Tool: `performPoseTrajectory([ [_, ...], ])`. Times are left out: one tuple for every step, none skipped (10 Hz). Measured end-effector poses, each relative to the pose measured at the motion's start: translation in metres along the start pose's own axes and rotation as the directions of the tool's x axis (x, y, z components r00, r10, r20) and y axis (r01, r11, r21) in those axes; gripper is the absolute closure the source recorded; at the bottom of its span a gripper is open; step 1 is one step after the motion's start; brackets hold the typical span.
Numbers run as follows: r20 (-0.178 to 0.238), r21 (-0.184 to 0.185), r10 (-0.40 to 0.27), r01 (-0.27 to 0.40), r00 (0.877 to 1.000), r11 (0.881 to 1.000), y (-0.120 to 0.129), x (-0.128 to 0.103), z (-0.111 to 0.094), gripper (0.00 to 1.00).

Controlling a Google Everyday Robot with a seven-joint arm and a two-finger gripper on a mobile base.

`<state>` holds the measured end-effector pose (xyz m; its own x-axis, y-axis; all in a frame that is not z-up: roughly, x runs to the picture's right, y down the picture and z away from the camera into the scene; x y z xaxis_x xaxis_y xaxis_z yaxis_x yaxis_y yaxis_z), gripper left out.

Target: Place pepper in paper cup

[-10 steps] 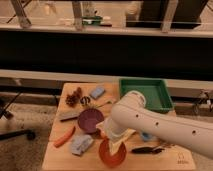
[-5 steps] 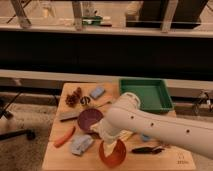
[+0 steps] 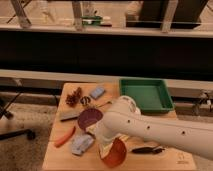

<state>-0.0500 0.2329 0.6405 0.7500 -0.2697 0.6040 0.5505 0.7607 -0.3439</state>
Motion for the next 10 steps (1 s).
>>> performPoseTrajectory([
  [0.001,0.003,-0.012,0.012,1.000,1.000,-0.004,-0.005,0.005,0.20],
  [0.004,0.006,-0.021,0.021,1.000,1.000,-0.006,-0.009,0.010,0.20],
  [0.007,0.007,-0.025,0.025,1.000,1.000,-0.007,-0.012,0.013,0.20],
  [0.011,0.007,-0.034,0.034,0.999,0.999,-0.008,-0.015,0.017,0.20],
  [0.018,0.007,-0.042,0.041,0.999,0.999,-0.010,-0.019,0.021,0.20],
  [0.025,0.007,-0.046,0.046,0.999,0.999,-0.010,-0.021,0.024,0.20],
  [0.031,0.007,-0.051,0.051,0.998,0.999,-0.011,-0.023,0.027,0.20],
  [0.041,0.006,-0.058,0.058,0.997,0.998,-0.014,-0.027,0.031,0.20],
  [0.051,0.007,-0.062,0.062,0.997,0.998,-0.016,-0.030,0.035,0.20],
  [0.061,0.009,-0.063,0.063,0.996,0.998,-0.018,-0.033,0.038,0.20],
])
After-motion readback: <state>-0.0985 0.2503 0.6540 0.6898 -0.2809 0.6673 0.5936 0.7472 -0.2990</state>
